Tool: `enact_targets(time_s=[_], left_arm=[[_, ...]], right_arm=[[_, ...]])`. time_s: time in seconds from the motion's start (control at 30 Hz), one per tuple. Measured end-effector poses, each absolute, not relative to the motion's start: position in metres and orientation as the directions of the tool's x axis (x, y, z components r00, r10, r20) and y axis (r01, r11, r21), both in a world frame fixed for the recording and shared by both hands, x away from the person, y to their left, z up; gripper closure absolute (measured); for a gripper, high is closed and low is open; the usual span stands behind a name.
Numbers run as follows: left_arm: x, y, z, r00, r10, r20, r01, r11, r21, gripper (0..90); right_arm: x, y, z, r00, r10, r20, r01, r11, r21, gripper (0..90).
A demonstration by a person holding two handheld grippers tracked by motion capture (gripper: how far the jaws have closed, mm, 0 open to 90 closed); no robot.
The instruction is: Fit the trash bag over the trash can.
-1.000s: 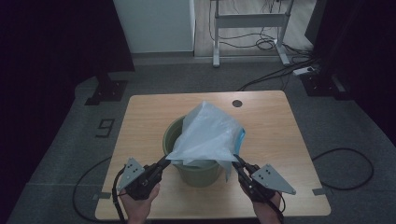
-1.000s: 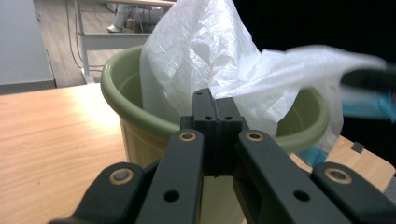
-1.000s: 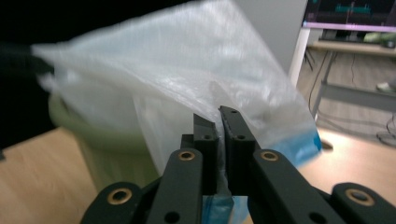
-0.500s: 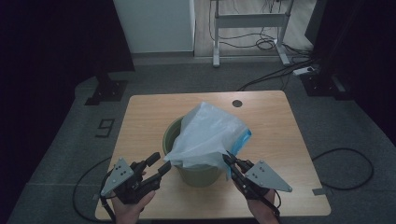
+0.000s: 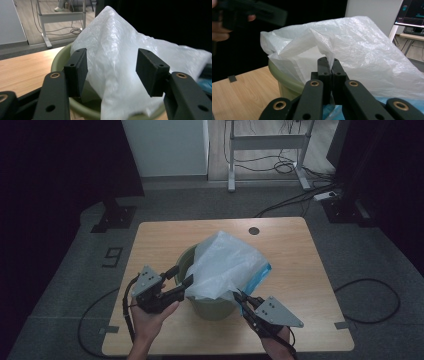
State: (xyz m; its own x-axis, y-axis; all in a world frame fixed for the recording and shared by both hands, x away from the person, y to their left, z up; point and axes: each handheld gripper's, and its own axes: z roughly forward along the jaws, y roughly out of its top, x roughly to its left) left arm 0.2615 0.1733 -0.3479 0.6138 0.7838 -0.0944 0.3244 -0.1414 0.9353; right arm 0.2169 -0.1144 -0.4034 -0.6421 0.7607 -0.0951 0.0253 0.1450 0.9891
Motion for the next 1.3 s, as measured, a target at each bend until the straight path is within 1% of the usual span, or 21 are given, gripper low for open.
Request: enact_targets(time_s=[0.13,0.2,0.23,0.27,0.33,0.37,0.4,0.47,0.5,0.53,0.6,0.63,0.77,0.9,1.0,1.03,1.07,1.13,1.3], left_arm=[[0.274,0.161,-0.346,0.61,0.788,-0.085,0.34,-0.163,0.926,44.8],[0.279,0.155,-0.347,0.61,0.788,-0.078,0.345,-0.176,0.922,47.9],[0.281,0.152,-0.348,0.611,0.788,-0.072,0.346,-0.183,0.92,52.6],[0.282,0.15,-0.35,0.612,0.789,-0.064,0.345,-0.193,0.919,52.6],[0.283,0.147,-0.353,0.612,0.79,-0.047,0.336,-0.206,0.919,62.2],[0.284,0.147,-0.354,0.613,0.789,-0.049,0.336,-0.204,0.92,73.6],[0.284,0.147,-0.355,0.617,0.785,-0.056,0.335,-0.197,0.921,73.6],[0.283,0.15,-0.356,0.628,0.776,-0.067,0.33,-0.187,0.925,82.8],[0.282,0.152,-0.357,0.631,0.772,-0.067,0.323,-0.184,0.928,86.3],[0.281,0.154,-0.357,0.633,0.771,-0.069,0.319,-0.179,0.931,89.1],[0.278,0.16,-0.358,0.63,0.773,-0.078,0.312,-0.16,0.937,89.9],[0.277,0.165,-0.358,0.629,0.773,-0.086,0.311,-0.149,0.939,89.9],[0.269,0.186,-0.36,0.621,0.774,-0.126,0.316,-0.1,0.944,89.9],[0.264,0.206,-0.365,0.613,0.776,-0.15,0.325,-0.075,0.943,89.8],[0.262,0.214,-0.37,0.614,0.772,-0.163,0.328,-0.062,0.943,89.8],[0.261,0.216,-0.372,0.613,0.773,-0.166,0.328,-0.058,0.943,89.7],[0.261,0.218,-0.374,0.61,0.774,-0.17,0.33,-0.053,0.942,89.7],[0.26,0.22,-0.377,0.605,0.776,-0.179,0.334,-0.043,0.942,89.6],[0.261,0.222,-0.381,0.595,0.78,-0.194,0.344,-0.029,0.939,89.3]], right_arm=[[0.217,-0.113,-0.404,-0.646,0.757,-0.096,0.027,0.149,0.988,87.8],[0.217,-0.112,-0.404,-0.65,0.754,-0.098,0.026,0.15,0.988,87.7],[0.217,-0.111,-0.404,-0.652,0.752,-0.097,0.025,0.149,0.989,87.7],[0.217,-0.111,-0.404,-0.652,0.752,-0.097,0.025,0.149,0.989,87.7],[0.217,-0.111,-0.404,-0.653,0.751,-0.093,0.026,0.145,0.989,87.7],[0.216,-0.111,-0.405,-0.655,0.75,-0.091,0.028,0.144,0.989,87.6],[0.216,-0.111,-0.405,-0.655,0.75,-0.091,0.028,0.144,0.989,87.6],[0.215,-0.112,-0.405,-0.662,0.744,-0.088,0.028,0.142,0.989,85.6],[0.214,-0.112,-0.406,-0.665,0.742,-0.087,0.027,0.141,0.99,82.6],[0.213,-0.112,-0.406,-0.668,0.739,-0.086,0.026,0.138,0.99,77.2],[0.21,-0.114,-0.407,-0.677,0.732,-0.076,0.02,0.122,0.992,62.0],[0.207,-0.115,-0.408,-0.686,0.724,-0.068,0.021,0.113,0.993,56.4],[0.193,-0.122,-0.413,-0.707,0.705,-0.052,0.01,0.083,0.996,41.1],[0.187,-0.142,-0.416,-0.711,0.704,0.002,0.038,0.035,0.999,35.1],[0.19,-0.149,-0.416,-0.697,0.717,0.017,0.053,0.027,0.998,33.3],[0.195,-0.155,-0.416,-0.698,0.714,0.055,0.075,-0.004,0.997,32.0],[0.195,-0.155,-0.416,-0.698,0.714,0.055,0.075,-0.004,0.997,32.0],[0.197,-0.159,-0.416,-0.707,0.702,0.092,0.095,-0.035,0.995,30.7],[0.186,-0.161,-0.416,-0.749,0.658,0.078,0.09,-0.015,0.996,29.8]])
